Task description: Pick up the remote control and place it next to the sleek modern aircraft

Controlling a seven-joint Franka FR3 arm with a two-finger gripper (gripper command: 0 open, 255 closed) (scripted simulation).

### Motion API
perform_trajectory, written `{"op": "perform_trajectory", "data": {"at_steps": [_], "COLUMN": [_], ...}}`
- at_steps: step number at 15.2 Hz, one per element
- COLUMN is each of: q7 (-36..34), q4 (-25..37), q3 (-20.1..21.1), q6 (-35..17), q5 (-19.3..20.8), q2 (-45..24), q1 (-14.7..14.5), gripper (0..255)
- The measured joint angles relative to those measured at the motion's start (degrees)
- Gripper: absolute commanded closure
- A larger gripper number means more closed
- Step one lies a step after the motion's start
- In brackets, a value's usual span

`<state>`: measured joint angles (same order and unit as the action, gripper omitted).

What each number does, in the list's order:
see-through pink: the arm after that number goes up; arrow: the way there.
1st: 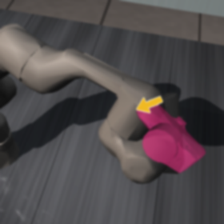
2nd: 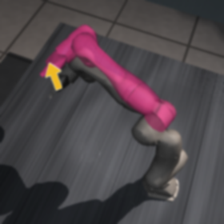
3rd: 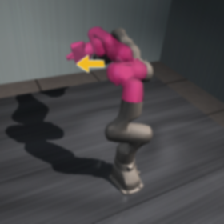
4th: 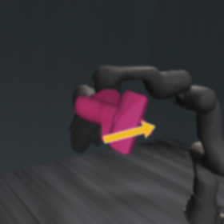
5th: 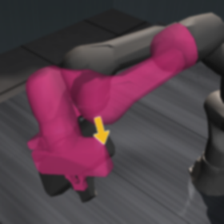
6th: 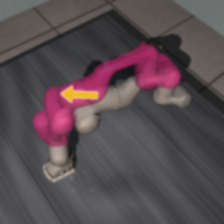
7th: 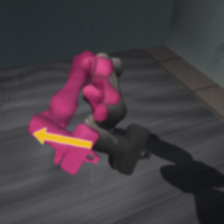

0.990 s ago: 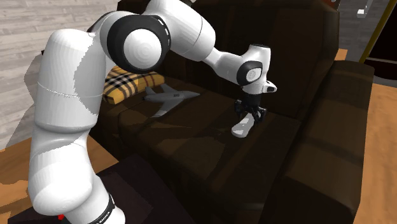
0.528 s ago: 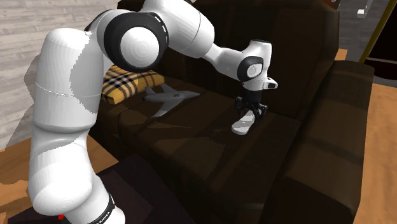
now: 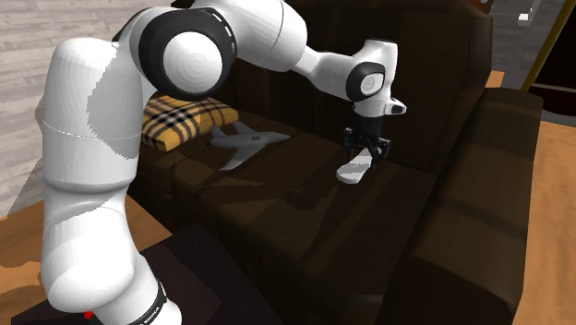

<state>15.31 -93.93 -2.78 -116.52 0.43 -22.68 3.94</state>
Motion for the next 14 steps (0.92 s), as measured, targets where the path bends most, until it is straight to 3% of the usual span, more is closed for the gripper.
{"op": "perform_trajectory", "data": {"at_steps": [14], "q7": [0.2], "q4": [7.1], "q3": [-0.1], "q6": [9.7], "q5": [0.1], "q2": [2.6], "q1": [0.0], "gripper": [255]}}
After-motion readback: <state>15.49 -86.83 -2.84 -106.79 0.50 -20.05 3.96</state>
